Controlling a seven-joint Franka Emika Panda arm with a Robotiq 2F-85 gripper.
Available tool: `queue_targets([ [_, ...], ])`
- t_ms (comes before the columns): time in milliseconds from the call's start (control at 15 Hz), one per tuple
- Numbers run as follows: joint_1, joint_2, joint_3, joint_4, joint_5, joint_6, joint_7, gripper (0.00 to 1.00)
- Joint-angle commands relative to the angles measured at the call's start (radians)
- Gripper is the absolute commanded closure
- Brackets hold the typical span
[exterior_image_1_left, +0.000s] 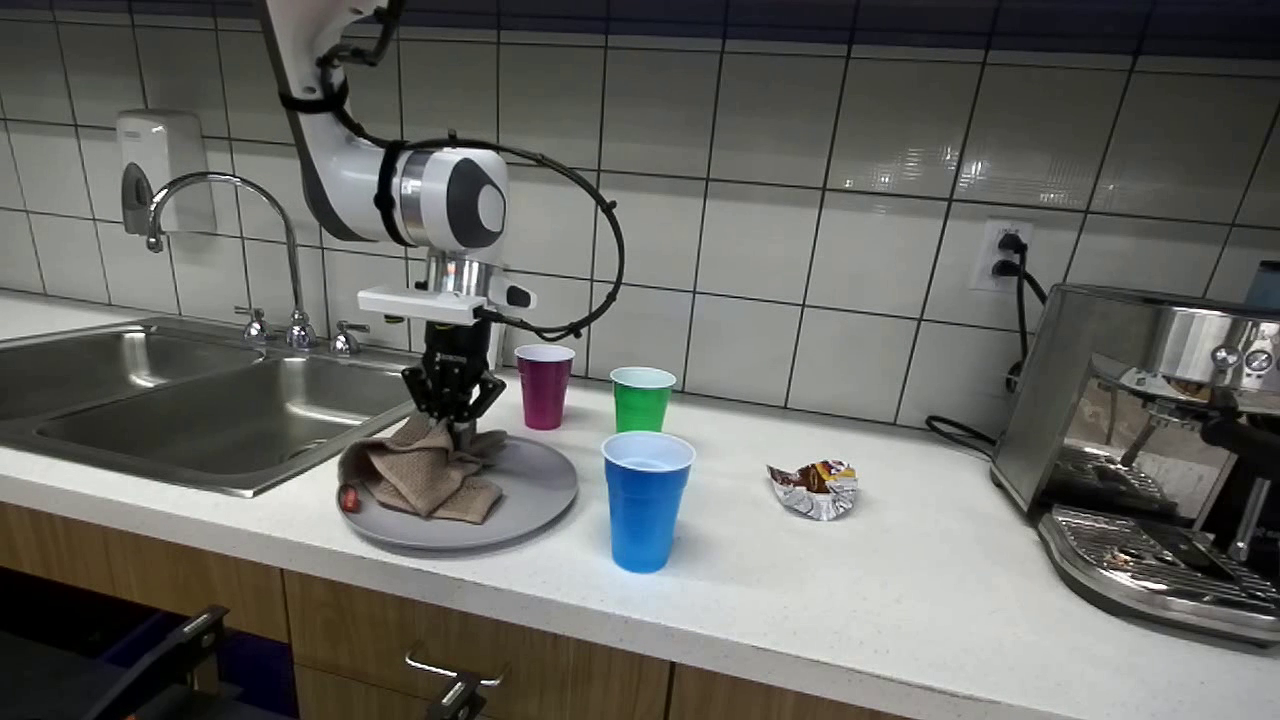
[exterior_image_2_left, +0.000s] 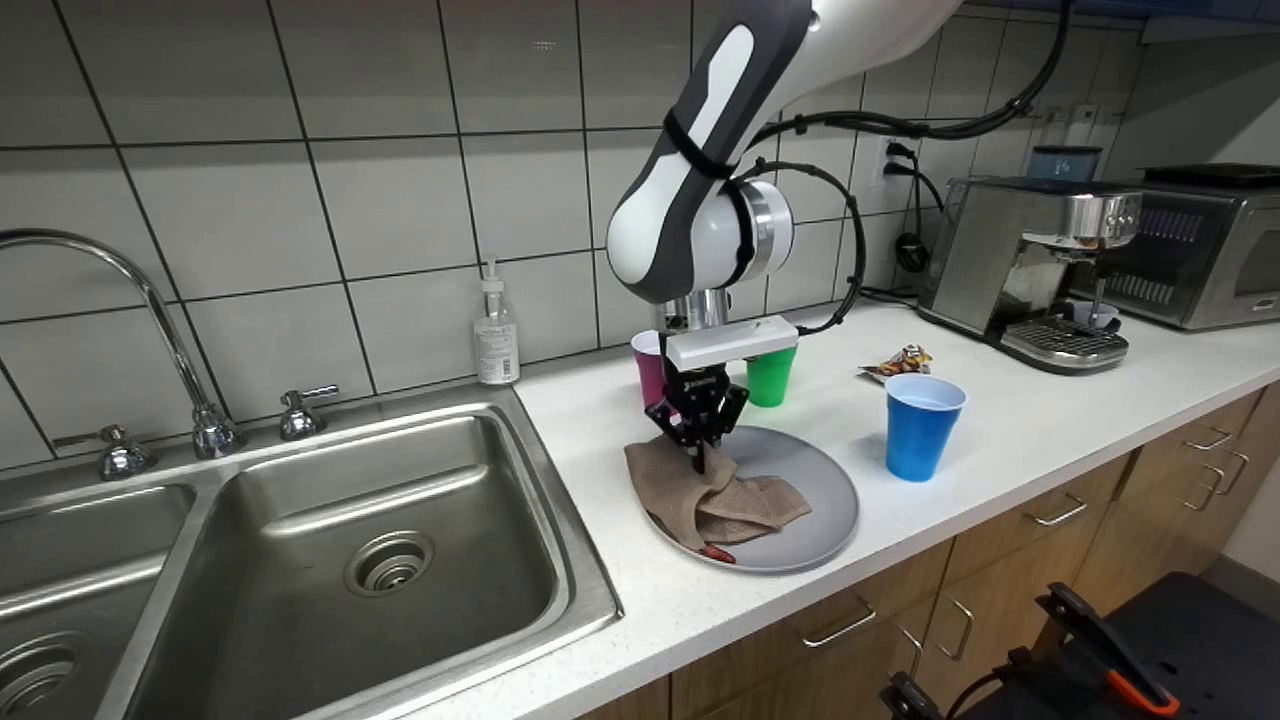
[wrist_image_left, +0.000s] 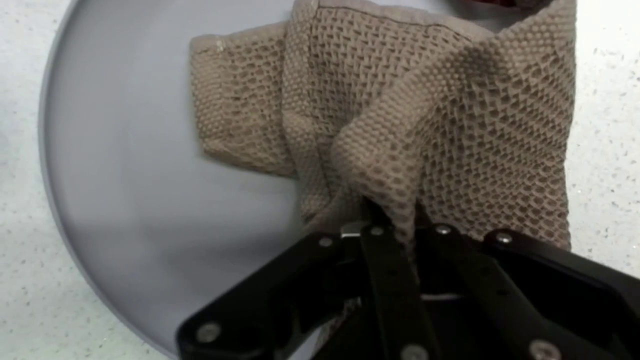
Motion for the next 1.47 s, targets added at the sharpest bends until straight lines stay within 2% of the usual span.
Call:
queue_targets([
  [0,-0.016,0.011,0.005,0.023,0.023,-0.02,-0.028,1.0],
  [600,-0.037,-0.068,0.014,-0.043,0.058,-0.014,-0.055,0.99],
  [1400,-0.054,-0.366,0.006,-0.248,0.093,-0.016,-0.104,0.99],
])
